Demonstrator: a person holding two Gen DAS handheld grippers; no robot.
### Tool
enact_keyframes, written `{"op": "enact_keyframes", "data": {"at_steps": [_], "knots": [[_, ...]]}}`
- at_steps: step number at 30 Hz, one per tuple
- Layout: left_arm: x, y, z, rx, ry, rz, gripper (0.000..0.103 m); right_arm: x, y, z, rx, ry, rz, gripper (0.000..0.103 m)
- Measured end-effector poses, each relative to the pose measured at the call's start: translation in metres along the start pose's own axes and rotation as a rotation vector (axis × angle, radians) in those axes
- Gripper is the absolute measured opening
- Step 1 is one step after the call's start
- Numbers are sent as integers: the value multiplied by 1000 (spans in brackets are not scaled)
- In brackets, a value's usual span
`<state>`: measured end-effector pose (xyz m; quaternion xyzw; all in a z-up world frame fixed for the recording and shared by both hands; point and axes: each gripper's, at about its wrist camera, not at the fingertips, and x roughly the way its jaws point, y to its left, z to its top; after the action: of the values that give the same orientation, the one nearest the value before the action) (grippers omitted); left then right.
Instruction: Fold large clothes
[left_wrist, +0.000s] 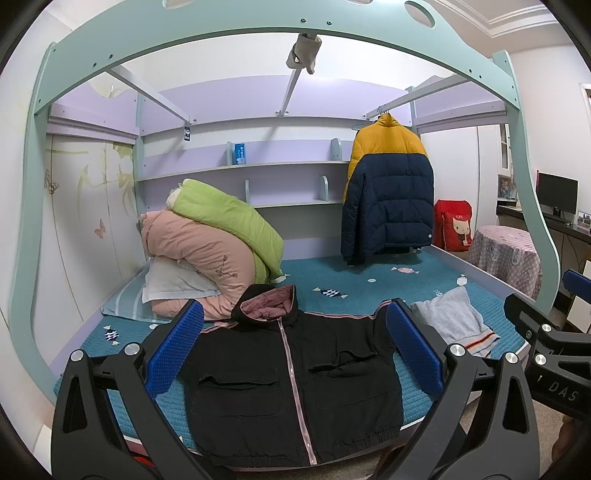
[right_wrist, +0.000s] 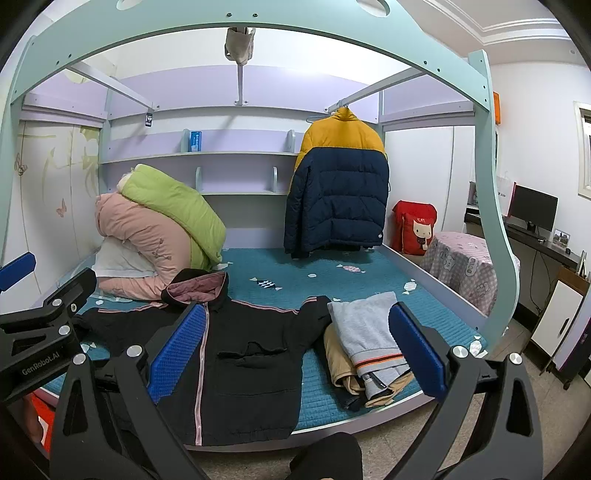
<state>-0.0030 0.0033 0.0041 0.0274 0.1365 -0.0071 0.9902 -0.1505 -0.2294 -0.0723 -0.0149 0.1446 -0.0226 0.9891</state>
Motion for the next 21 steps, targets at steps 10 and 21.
{"op": "enact_keyframes", "data": {"at_steps": [10, 21], "knots": [[4, -4, -4, 1, 9, -3, 98, -1, 2, 1, 2, 2, 1, 96], [4, -5, -4, 1, 9, -4, 98, 0, -2, 0, 7, 2, 1, 96]]}}
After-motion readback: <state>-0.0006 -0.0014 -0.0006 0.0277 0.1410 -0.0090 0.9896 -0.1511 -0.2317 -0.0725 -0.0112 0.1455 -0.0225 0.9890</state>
